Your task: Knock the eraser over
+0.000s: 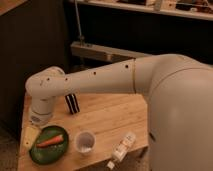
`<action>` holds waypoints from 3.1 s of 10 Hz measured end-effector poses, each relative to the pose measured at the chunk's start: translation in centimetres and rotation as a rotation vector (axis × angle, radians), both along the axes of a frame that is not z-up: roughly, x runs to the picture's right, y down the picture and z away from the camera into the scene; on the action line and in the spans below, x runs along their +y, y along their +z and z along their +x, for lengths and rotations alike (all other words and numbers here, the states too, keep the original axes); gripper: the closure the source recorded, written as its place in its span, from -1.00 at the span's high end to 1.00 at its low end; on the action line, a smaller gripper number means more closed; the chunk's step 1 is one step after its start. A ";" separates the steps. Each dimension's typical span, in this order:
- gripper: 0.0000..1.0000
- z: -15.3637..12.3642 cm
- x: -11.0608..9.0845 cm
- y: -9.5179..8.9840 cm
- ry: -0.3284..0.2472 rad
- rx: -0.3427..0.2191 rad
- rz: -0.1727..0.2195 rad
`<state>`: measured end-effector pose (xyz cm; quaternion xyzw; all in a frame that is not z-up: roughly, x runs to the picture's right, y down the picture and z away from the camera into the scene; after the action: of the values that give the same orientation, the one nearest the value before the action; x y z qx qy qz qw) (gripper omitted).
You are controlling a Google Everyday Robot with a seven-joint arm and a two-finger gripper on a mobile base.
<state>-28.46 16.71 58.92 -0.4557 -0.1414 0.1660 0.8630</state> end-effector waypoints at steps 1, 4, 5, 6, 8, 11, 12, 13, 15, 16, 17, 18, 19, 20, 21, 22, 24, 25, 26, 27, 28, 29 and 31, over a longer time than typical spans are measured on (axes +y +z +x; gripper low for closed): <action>0.60 0.0 0.0 0.0 0.000 0.000 0.000; 0.60 0.0 0.0 0.0 0.000 0.000 0.000; 0.60 0.0 0.0 0.0 0.000 0.000 0.000; 0.60 0.0 0.1 0.0 0.000 0.000 -0.001; 0.60 0.0 0.1 0.0 0.000 0.000 -0.001; 0.60 0.0 0.1 0.0 0.000 0.000 -0.001; 0.60 0.0 0.1 0.0 0.000 0.000 -0.001; 0.60 0.0 0.0 0.0 0.000 0.000 -0.001; 0.60 0.0 0.1 0.0 0.000 0.000 -0.001; 0.60 0.0 0.1 0.1 -0.001 0.000 -0.001; 0.58 -0.1 0.2 0.4 -0.003 0.008 0.003; 0.49 -0.4 0.5 0.8 -0.013 0.011 0.009; 0.31 -1.1 1.0 1.8 -0.027 0.023 0.015; 0.07 -2.3 1.6 3.4 -0.052 0.050 0.020; -0.14 -3.6 2.1 4.9 -0.072 0.072 0.017; -0.30 -4.2 2.4 6.3 -0.080 0.093 0.009; -0.74 -4.6 2.0 9.4 -0.070 0.149 -0.017; -0.87 -4.2 1.8 10.2 -0.060 0.168 -0.029; -0.99 -3.3 1.9 12.0 -0.041 0.199 -0.056; -1.00 -2.6 1.9 13.4 -0.025 0.214 -0.071; -1.00 -1.6 1.7 15.1 -0.005 0.232 -0.086; -1.00 -0.8 1.6 16.5 0.013 0.247 -0.099; -1.00 0.3 1.5 18.8 0.059 0.250 -0.129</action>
<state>-28.16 18.18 77.73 -0.4818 -0.0351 0.2554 0.8375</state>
